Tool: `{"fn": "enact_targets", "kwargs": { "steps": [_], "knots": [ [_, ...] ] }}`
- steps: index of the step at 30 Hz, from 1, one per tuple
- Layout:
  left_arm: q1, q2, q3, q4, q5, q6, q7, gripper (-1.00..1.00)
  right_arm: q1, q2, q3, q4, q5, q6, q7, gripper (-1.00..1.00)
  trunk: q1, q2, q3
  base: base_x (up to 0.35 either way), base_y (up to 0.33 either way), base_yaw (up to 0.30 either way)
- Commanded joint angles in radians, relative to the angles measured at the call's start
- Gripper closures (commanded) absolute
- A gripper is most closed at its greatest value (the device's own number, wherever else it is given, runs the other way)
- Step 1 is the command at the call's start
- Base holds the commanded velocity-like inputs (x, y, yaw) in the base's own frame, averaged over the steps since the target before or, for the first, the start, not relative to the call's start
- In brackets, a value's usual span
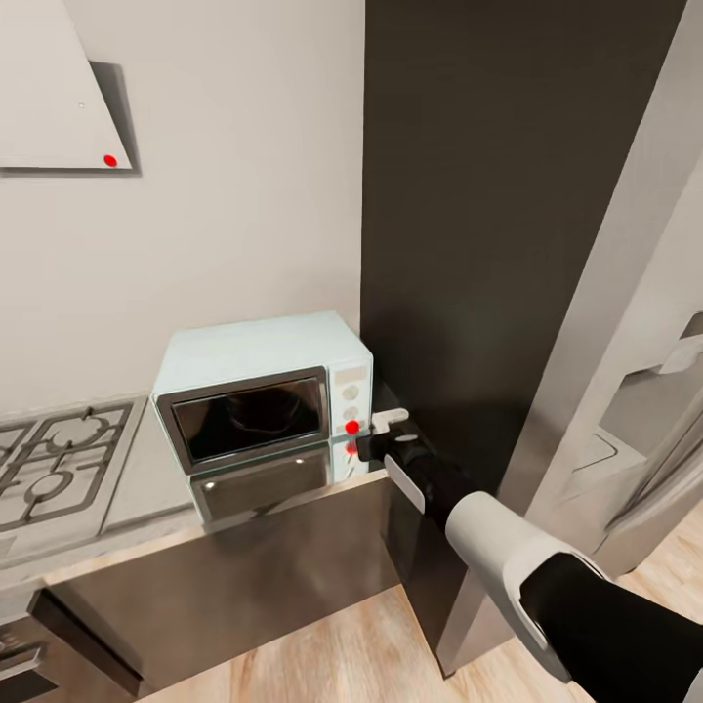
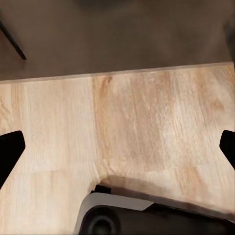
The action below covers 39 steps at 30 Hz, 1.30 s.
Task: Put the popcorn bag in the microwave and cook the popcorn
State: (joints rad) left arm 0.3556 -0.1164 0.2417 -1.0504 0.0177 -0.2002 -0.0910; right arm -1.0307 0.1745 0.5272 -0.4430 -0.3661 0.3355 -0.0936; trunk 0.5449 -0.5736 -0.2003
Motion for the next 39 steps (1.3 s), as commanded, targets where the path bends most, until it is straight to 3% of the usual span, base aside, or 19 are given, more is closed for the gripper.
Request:
{"fn": "enact_targets", "kwargs": {
  "steps": [1, 13, 24, 39],
  "knots": [
    [-0.001, -0.001, 0.004, -0.001, 0.001, -0.001, -0.009, -1.00, 0.002, 0.000, 0.008, 0.000, -0.009, -0.002, -0.008, 1.00, 0.001, -0.001, -0.001, 0.280, 0.000, 0.000],
    [-0.001, 0.000, 0.004, 0.000, 0.002, -0.001, -0.009, -1.00, 0.073, 0.000, 0.011, 0.000, -0.008, -0.059, 0.034, 1.00, 0.001, -0.001, -0.001, 0.133, 0.009, 0.000],
    [-0.055, 0.000, 0.002, 0.081, -0.004, -0.001, -0.010, -1.00, 0.088, 0.000, 0.011, 0.000, -0.007, -0.077, 0.060, 1.00, 0.001, -0.001, -0.001, 0.100, 0.000, 0.000],
    [-0.063, 0.001, 0.004, 0.127, -0.001, -0.001, -0.010, -1.00, 0.089, 0.000, 0.011, 0.000, -0.007, -0.079, 0.060, 1.00, 0.001, -0.001, -0.001, 0.050, 0.000, 0.000]
  ]
}}
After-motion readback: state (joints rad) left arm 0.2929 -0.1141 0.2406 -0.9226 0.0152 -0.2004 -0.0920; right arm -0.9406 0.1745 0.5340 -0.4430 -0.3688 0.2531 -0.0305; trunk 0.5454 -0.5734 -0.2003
